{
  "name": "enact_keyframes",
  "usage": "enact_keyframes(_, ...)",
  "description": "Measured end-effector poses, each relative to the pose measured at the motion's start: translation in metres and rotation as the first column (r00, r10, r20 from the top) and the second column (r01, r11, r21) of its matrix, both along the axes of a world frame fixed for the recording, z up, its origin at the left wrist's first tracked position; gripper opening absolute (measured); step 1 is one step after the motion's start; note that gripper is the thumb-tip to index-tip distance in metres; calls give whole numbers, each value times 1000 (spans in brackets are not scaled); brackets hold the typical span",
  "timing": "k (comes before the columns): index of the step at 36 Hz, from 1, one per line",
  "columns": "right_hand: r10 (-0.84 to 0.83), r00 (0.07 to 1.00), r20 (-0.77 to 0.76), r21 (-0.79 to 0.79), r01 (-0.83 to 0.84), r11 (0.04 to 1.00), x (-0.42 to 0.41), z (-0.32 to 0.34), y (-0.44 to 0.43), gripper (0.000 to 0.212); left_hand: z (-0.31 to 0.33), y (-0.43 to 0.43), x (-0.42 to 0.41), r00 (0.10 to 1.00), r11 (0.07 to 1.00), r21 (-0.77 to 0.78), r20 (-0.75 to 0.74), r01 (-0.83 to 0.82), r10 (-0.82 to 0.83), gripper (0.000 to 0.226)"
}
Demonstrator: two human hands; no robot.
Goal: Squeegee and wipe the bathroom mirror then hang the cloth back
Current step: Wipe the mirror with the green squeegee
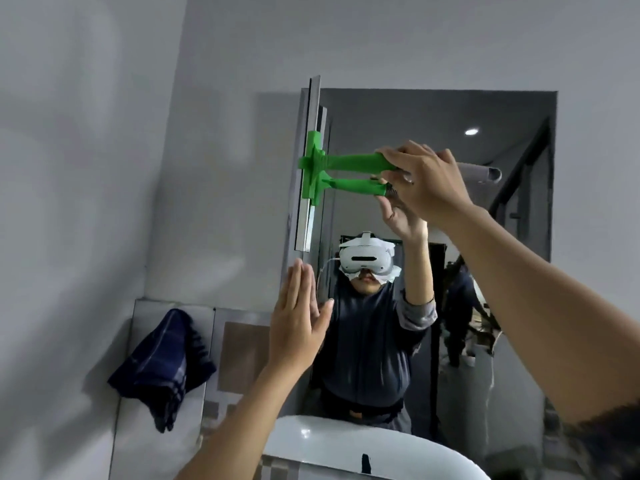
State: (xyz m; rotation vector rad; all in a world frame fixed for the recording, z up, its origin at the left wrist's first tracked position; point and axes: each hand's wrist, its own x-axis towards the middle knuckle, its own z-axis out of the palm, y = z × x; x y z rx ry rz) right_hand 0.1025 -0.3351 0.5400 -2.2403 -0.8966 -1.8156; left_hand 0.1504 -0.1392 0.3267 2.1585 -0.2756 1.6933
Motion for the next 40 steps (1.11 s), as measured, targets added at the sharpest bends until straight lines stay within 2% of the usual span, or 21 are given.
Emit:
enact_keyframes(4, 29, 999, -43, 6, -29, 1000, 6, 9, 14, 35, -2, 0, 4, 999, 1000, 9, 36, 14, -15, 69)
enact_keyframes(25, -144, 981, -128, -96, 132, 987, -25, 38, 26, 35, -2, 4, 5, 1000, 1000, 16, 30, 5, -5, 70)
enact_keyframes(40, -199, 968, -150, -31, 197, 980, -39, 20, -21, 28, -2, 3, 11, 1000, 1000, 6, 28, -7, 6, 71)
